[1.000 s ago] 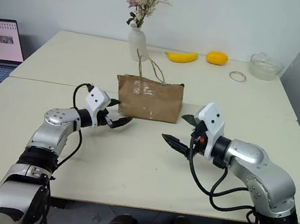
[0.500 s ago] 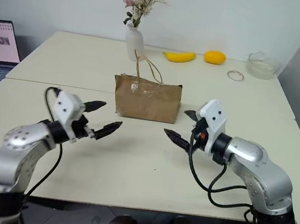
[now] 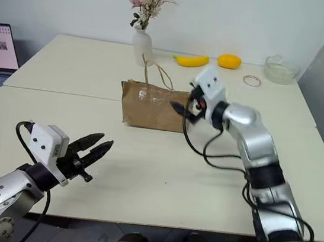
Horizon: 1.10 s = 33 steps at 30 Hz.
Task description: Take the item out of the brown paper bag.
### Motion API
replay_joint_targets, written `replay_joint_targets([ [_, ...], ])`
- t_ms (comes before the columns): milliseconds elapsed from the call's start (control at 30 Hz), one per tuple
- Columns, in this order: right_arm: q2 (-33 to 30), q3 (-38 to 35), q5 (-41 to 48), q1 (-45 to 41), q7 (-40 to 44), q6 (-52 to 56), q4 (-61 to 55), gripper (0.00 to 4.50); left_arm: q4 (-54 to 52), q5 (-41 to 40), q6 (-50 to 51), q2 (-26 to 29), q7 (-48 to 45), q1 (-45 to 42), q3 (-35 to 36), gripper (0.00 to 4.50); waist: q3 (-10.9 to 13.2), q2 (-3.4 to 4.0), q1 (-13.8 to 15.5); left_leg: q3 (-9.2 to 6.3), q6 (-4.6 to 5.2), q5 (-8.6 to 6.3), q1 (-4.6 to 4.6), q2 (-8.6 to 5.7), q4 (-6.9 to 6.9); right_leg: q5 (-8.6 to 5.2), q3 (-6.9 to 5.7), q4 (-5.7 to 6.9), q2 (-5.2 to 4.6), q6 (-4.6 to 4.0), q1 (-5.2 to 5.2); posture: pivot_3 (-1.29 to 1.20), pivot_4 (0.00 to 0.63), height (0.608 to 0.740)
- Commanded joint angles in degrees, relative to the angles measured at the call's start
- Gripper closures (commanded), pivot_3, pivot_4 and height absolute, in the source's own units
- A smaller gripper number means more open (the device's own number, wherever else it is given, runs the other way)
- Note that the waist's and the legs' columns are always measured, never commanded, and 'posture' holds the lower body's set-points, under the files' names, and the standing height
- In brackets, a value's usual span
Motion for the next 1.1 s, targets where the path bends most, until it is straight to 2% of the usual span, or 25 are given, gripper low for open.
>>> replay_joint_targets([
  [33,2.24,0.25,-6.50,-9.41,0.13,-12.47,18.34,0.00,-2.85,-0.06,-1.82,0.28,0.98,0.80,0.50,4.15,0.00,0.00,0.07,0.01,0.00,0.00,0.01,-0.01,-0.11,-0.01,0.01,-0.05,0.00,-0.02,-0.01,0.00,0.150,0.740],
  [67,3.19,0.61,-8.32,-12.57,-0.06,-15.64,24.57,0.00,-3.17,0.24,-2.06,0.30,1.17,1.20,0.30,4.47,0.01,0.01,0.01,0.00,-0.01,0.00,0.00,0.00,-0.16,-0.03,-0.01,-0.08,0.00,-0.06,-0.02,0.00,0.150,0.740],
  [167,6.17,1.85,-13.71,-21.10,-2.26,-23.43,41.08,0.00,-4.52,0.48,-2.49,0.32,1.72,2.54,-0.18,4.47,0.02,0.03,-0.08,0.07,-0.01,0.00,-0.03,0.06,-0.28,0.11,0.07,-0.14,-0.08,-0.33,-0.10,0.00,0.150,0.740],
  [300,8.49,1.48,-17.59,-27.46,-3.11,-27.38,52.14,0.00,-5.62,0.10,-2.51,0.45,2.31,3.44,0.11,4.47,0.04,0.06,-0.05,0.02,-0.01,0.00,-0.04,0.07,-0.37,0.09,0.03,-0.20,-0.14,-0.45,-0.11,0.00,0.150,0.740],
  [333,8.82,1.63,-18.71,-28.62,-3.46,-27.84,53.76,0.28,-5.77,-0.01,-2.58,0.58,2.27,3.80,0.22,4.50,0.04,0.06,-0.04,0.02,-0.01,0.00,-0.05,0.07,-0.37,0.09,0.02,-0.20,-0.15,-0.45,-0.11,0.00,0.150,0.740],
  [367,9.12,1.73,-19.62,-29.41,-3.36,-28.24,54.94,0.38,-5.85,-0.01,-2.69,0.68,2.28,4.07,0.22,4.50,0.05,0.08,-0.02,0.01,-0.01,0.00,-0.05,0.06,-0.36,0.09,0.02,-0.20,-0.17,-0.46,-0.10,0.00,0.150,0.740],
  [467,10.19,3.80,-23.77,-30.61,-1.86,-28.71,57.53,1.26,-5.92,0.98,-3.20,1.43,2.25,4.46,-0.47,4.50,0.05,0.08,-0.04,0.02,-0.01,0.00,-0.05,0.03,-0.35,0.04,0.01,-0.21,-0.20,-0.39,-0.10,0.00,0.150,0.740],
  [733,12.75,8.99,-34.26,-31.01,-5.94,-30.04,60.03,4.26,-5.30,1.87,-4.29,2.29,1.97,4.58,-1.96,4.50,0.08,0.13,-0.12,-0.01,-0.02,0.01,0.00,0.06,-0.35,-0.05,-0.01,-0.14,-0.18,-0.26,-0.10,0.00,0.150,0.740],
  [767,12.98,9.98,-35.83,-30.84,-7.36,-30.27,60.18,4.43,-5.23,1.96,-4.45,2.43,1.74,4.73,-2.11,4.50,0.08,0.13,-0.12,-0.02,-0.02,0.01,-0.01,0.06,-0.35,-0.05,-0.03,-0.14,-0.18,-0.27,-0.10,0.00,0.150,0.740],
  [867,13.65,10.59,-37.51,-29.98,-5.74,-30.97,60.42,4.43,-5.44,2.47,-5.11,2.92,1.07,5.67,-2.66,4.50,0.08,0.13,-0.13,-0.03,-0.02,0.01,-0.02,0.05,-0.36,-0.06,-0.03,-0.14,-0.18,-0.31,-0.11,0.00,0.150,0.740],
  [1100,12.84,7.96,-34.99,-28.46,13.31,-37.44,58.29,4.43,-6.21,2.52,-6.58,3.90,-0.94,10.59,-1.32,4.50,0.09,0.14,-0.16,-0.07,-0.02,0.00,0.02,0.07,-0.36,-0.11,-0.07,-0.14,-0.16,-0.27,-0.09,0.00,0.150,0.740],
])
